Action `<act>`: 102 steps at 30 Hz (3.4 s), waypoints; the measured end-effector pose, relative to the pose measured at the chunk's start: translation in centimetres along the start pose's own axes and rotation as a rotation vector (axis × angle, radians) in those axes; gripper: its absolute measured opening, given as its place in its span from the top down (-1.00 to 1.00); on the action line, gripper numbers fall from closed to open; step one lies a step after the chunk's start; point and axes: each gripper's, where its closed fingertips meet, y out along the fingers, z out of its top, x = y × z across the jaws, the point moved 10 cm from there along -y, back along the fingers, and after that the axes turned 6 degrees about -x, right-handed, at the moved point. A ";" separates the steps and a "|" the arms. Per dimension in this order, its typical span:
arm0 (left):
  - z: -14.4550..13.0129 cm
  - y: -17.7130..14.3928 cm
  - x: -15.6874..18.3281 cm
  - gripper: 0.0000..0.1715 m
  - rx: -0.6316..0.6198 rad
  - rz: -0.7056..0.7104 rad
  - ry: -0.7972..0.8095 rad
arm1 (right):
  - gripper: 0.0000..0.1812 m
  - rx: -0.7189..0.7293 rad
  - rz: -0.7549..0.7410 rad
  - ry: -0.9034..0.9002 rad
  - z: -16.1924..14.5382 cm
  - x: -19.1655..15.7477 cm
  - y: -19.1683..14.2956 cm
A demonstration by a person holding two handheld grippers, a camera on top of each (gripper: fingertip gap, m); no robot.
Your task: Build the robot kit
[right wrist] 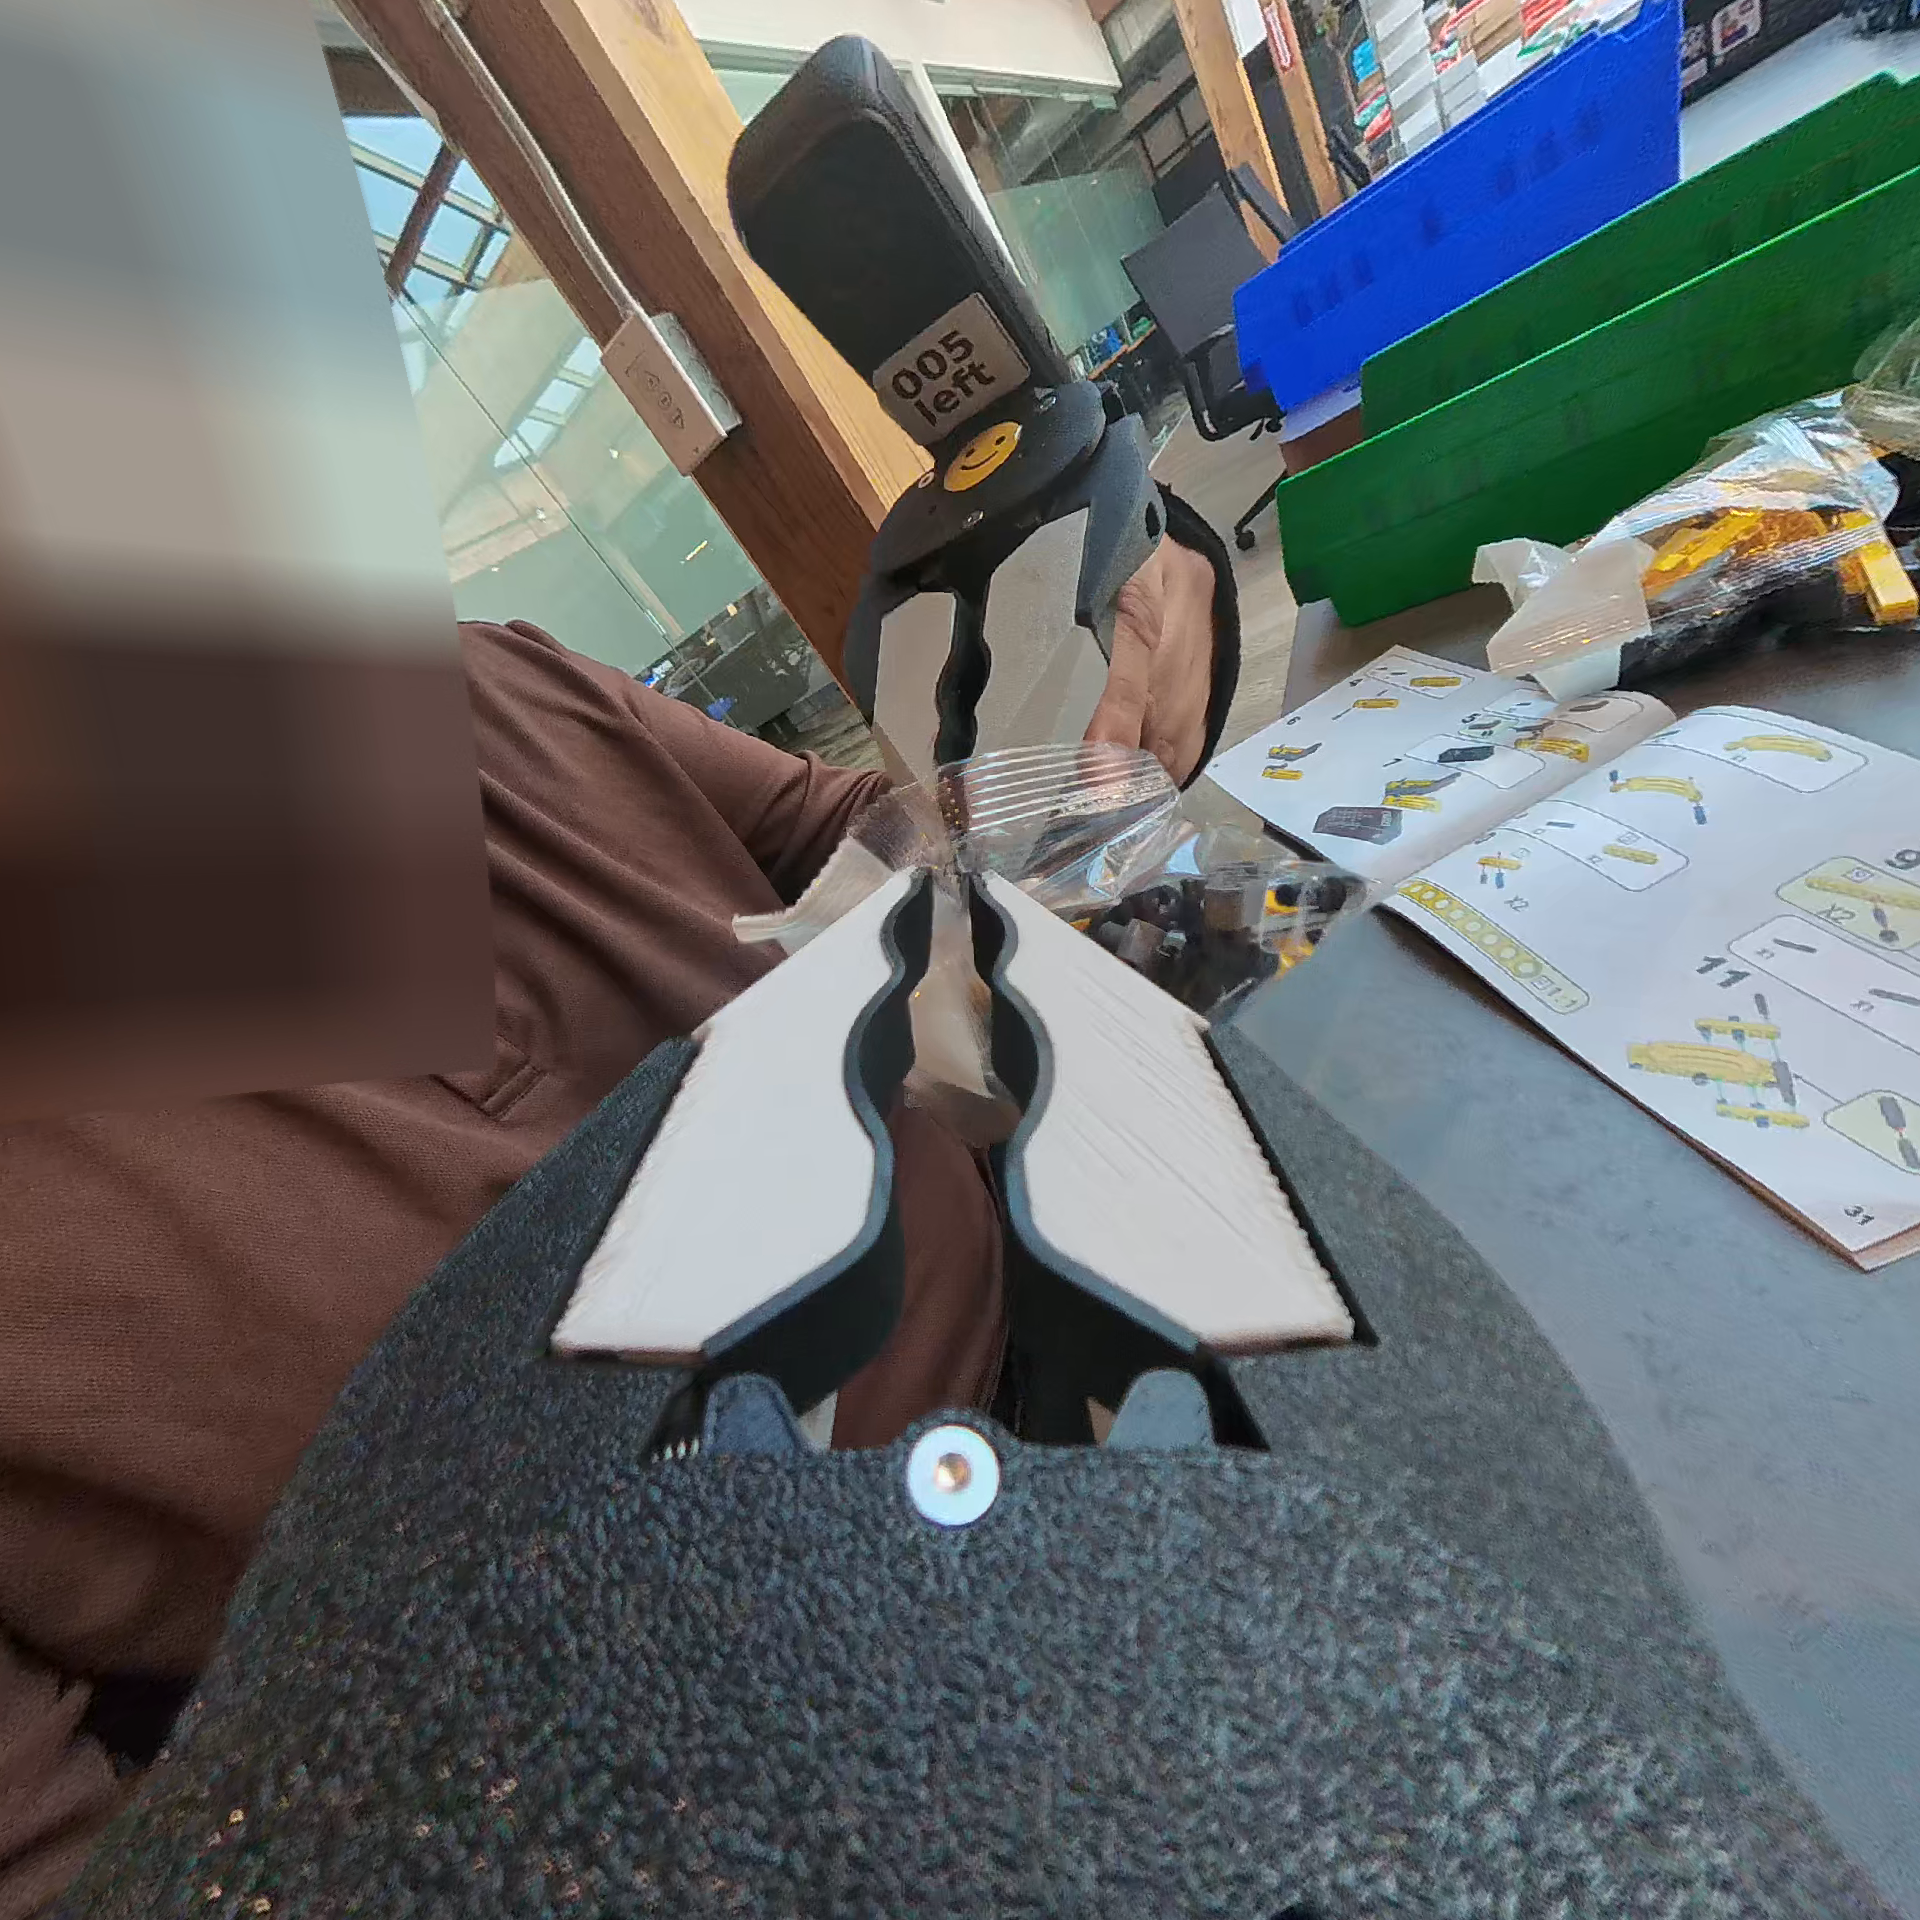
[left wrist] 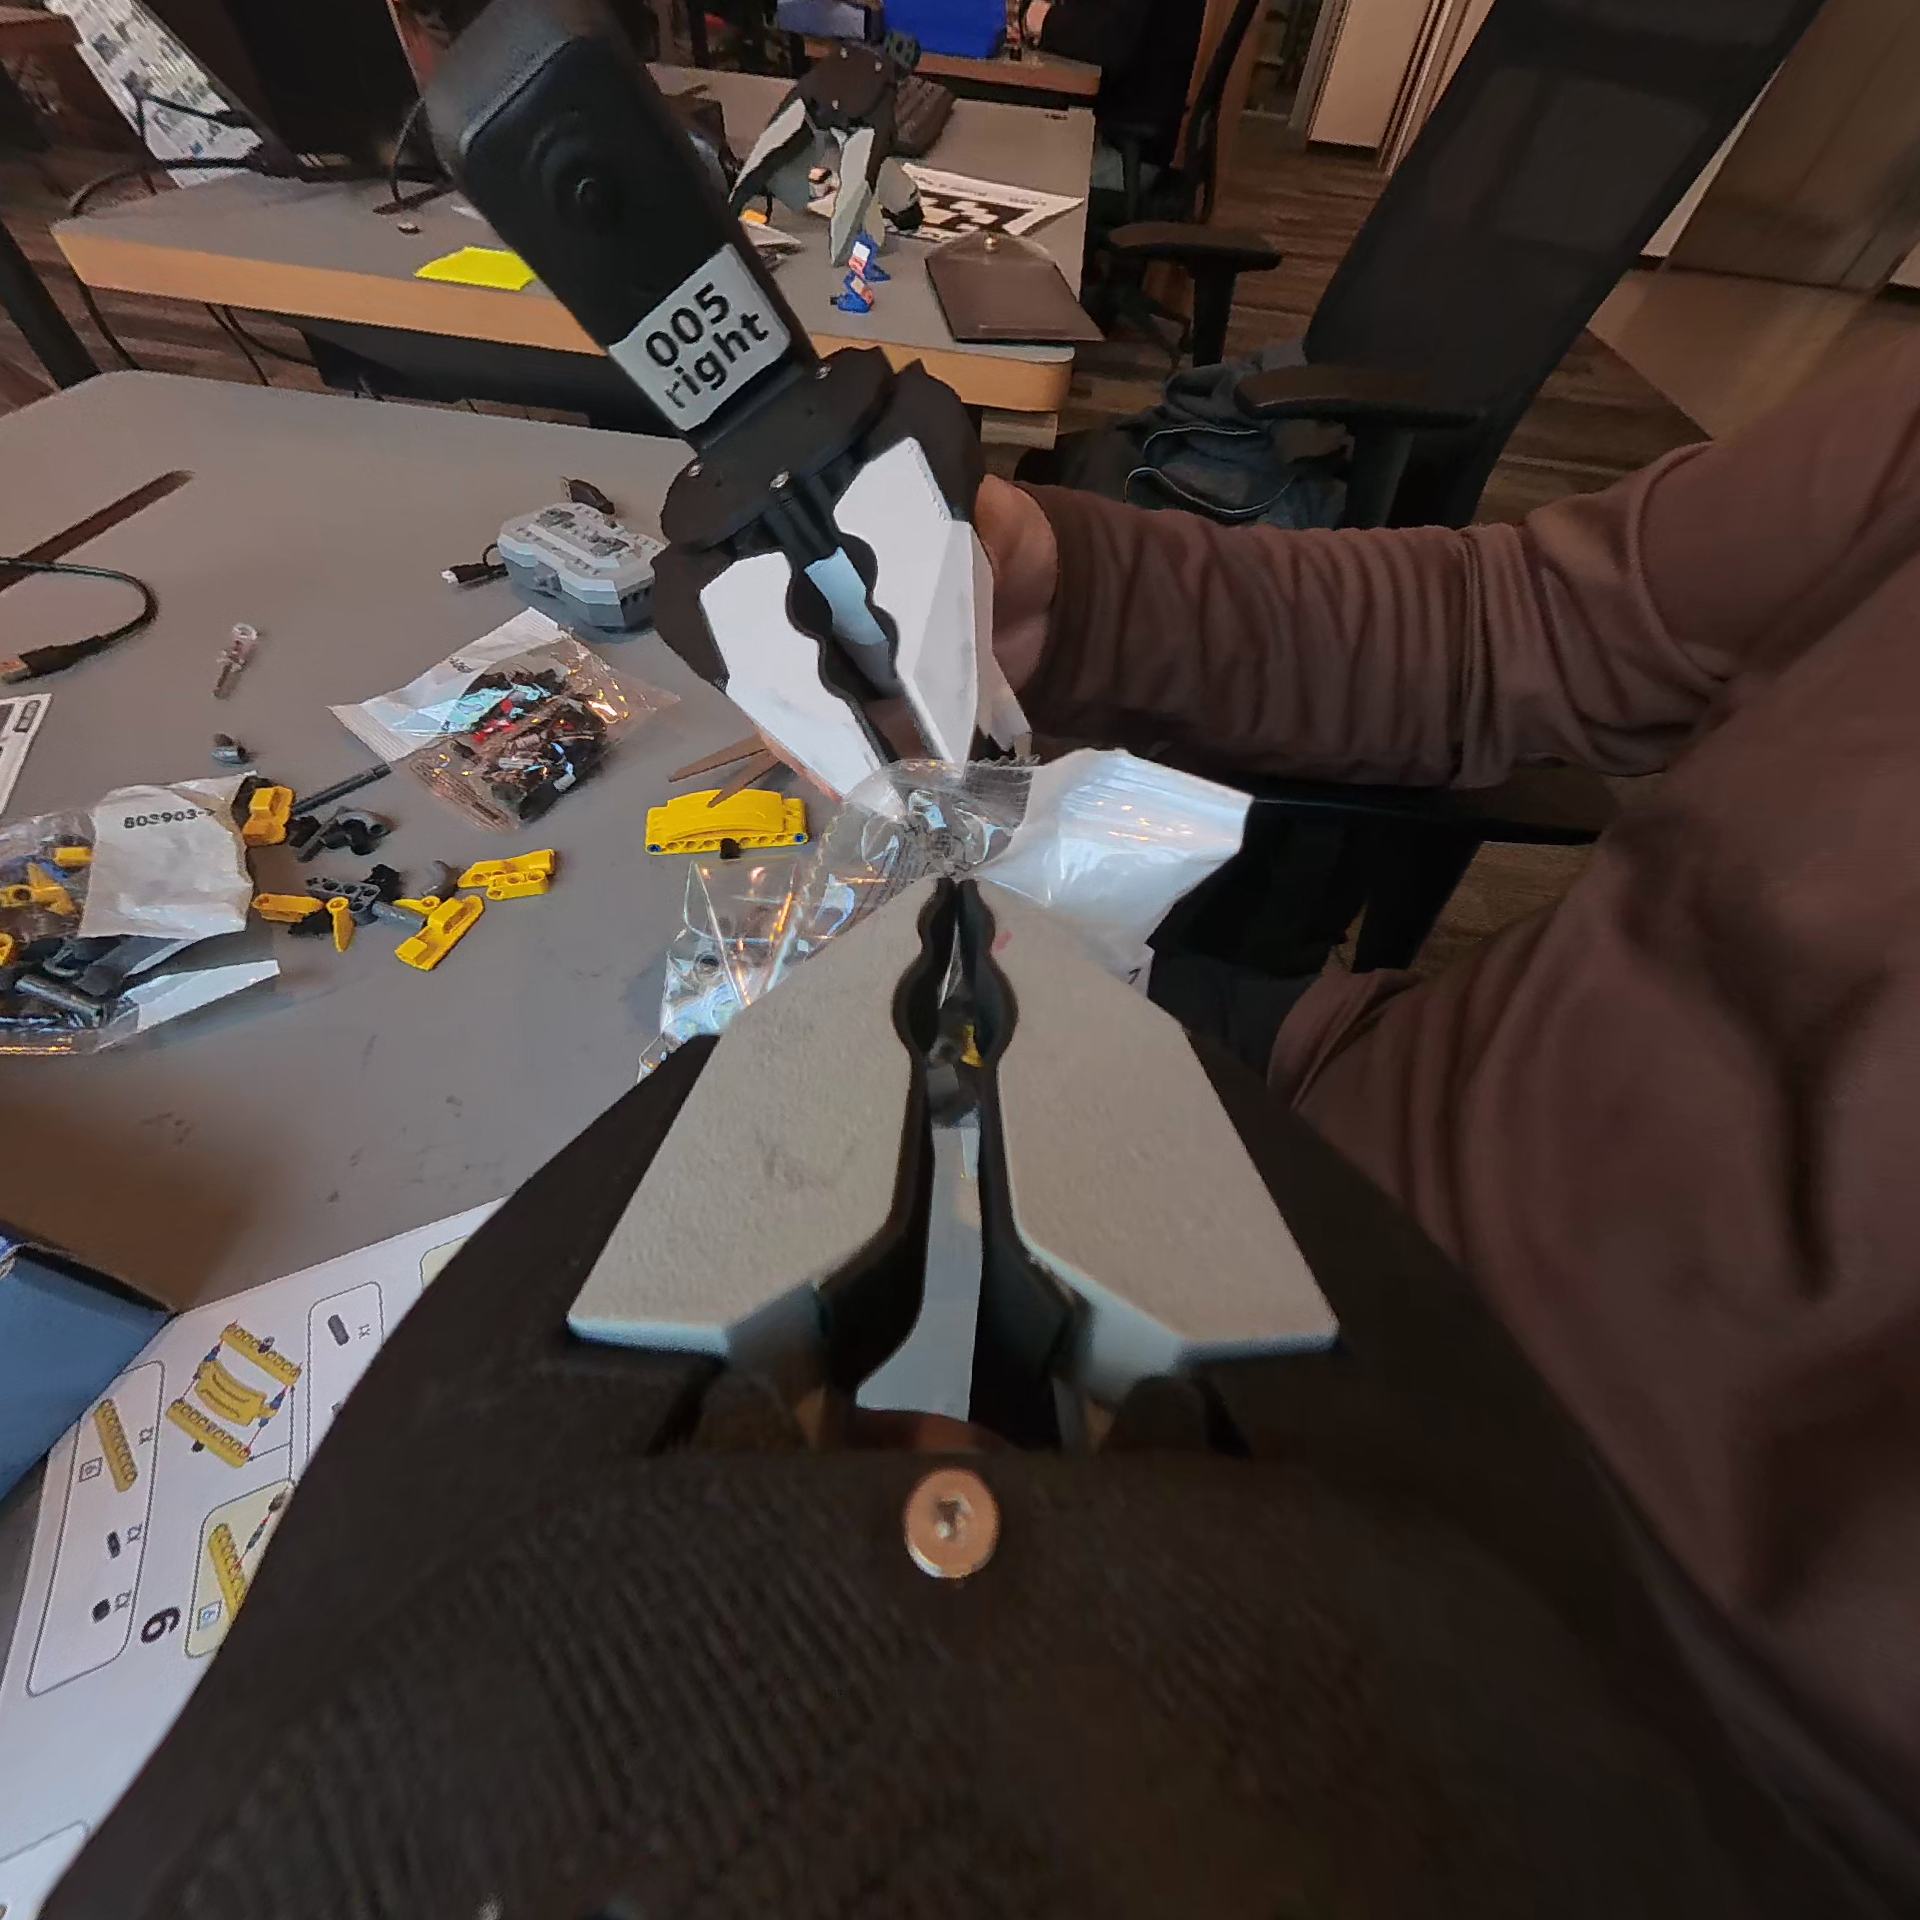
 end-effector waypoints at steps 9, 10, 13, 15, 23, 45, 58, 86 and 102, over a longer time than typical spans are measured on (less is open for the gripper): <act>-0.1 -0.7 -1.2 0.91 0.063 -0.048 -0.191 | 0.99 -0.051 -0.092 -0.104 0.3 -0.7 -0.2; -0.1 -0.6 -1.0 0.87 0.064 -0.077 -0.198 | 0.98 -0.062 -0.109 -0.127 0.3 -0.8 -0.1; -0.1 -0.1 -0.8 0.83 0.058 -0.119 -0.223 | 1.00 -0.096 -0.145 -0.198 0.3 -1.3 0.2; -0.2 -0.1 -1.0 0.83 0.068 -0.127 -0.238 | 1.00 -0.108 -0.157 -0.219 0.2 -1.4 0.2; -0.7 0.2 -1.2 0.85 0.050 -0.162 -0.277 | 1.00 -0.132 -0.151 -0.263 0.1 -1.8 0.5; -0.4 0.5 -2.8 1.00 0.259 0.031 -0.252 | 1.00 -0.029 -0.404 -0.249 1.6 -1.4 -1.4; -5.5 3.4 -6.6 1.00 0.094 0.367 -0.304 | 1.00 -0.272 -1.121 -0.381 -0.8 3.8 1.3; -5.7 1.9 -7.2 0.97 0.156 0.305 -0.435 | 1.00 0.018 -0.889 -0.387 0.6 2.8 -5.1; -3.3 1.9 -5.2 0.85 0.184 0.223 -0.228 | 1.00 -0.018 -0.525 -0.414 -1.3 3.0 -2.0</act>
